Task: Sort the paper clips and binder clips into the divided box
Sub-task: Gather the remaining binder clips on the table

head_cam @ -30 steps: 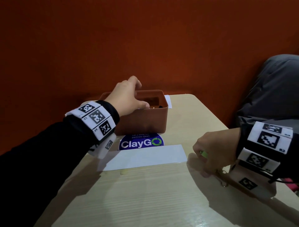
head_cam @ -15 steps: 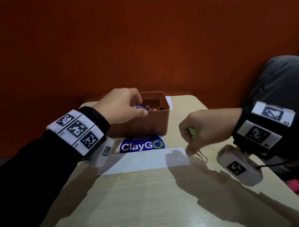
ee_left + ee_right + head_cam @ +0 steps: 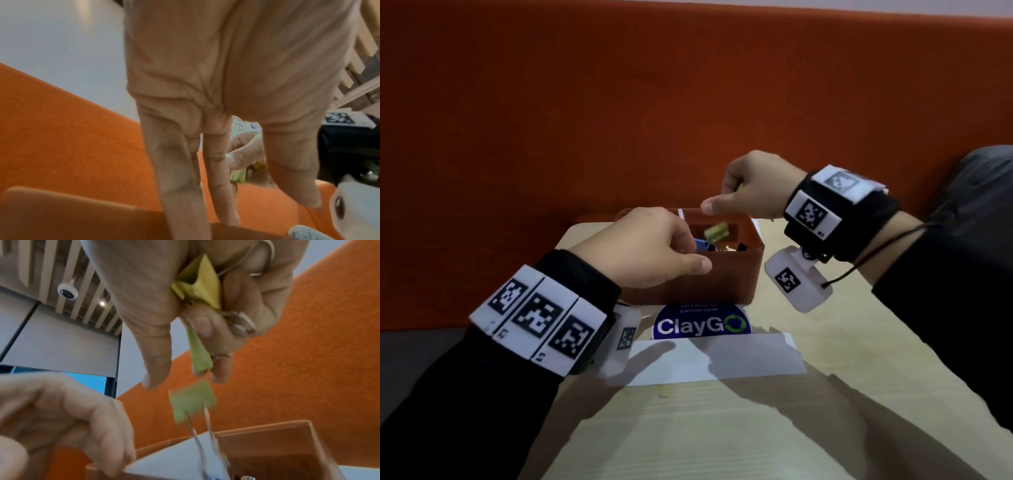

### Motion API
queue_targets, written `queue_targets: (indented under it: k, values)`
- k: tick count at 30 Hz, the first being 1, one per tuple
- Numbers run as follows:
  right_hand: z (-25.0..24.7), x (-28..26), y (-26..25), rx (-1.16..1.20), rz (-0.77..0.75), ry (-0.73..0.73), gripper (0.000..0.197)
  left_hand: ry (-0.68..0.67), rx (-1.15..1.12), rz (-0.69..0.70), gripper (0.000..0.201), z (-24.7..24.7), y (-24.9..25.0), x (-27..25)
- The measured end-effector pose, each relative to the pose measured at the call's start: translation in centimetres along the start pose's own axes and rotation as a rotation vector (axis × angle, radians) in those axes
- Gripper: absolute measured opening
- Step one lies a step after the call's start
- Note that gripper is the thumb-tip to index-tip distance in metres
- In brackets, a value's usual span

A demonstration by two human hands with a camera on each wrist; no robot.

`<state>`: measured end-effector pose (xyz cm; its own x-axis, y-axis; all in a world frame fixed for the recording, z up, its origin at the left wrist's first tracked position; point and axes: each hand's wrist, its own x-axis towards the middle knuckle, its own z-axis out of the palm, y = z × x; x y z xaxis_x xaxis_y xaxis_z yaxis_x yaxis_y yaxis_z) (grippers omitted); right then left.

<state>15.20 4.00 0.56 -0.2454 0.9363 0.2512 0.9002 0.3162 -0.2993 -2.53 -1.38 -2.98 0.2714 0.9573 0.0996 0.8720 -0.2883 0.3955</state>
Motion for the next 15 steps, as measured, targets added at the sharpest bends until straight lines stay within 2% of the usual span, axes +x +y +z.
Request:
queue_targets:
  k: [9,15]
  values:
    - [2.5,2.0,-0.3,0.129,0.006,-0.011,0.044,-0.034,-0.007,-0.001,0.029,-0.7,-0.6,-0.2]
    - [2.9,0.9,-0.2,0.136,0.020,-0.087,0.056,-0.049,0.011,-0.011,0.026,-1.5,-1.2,-0.4]
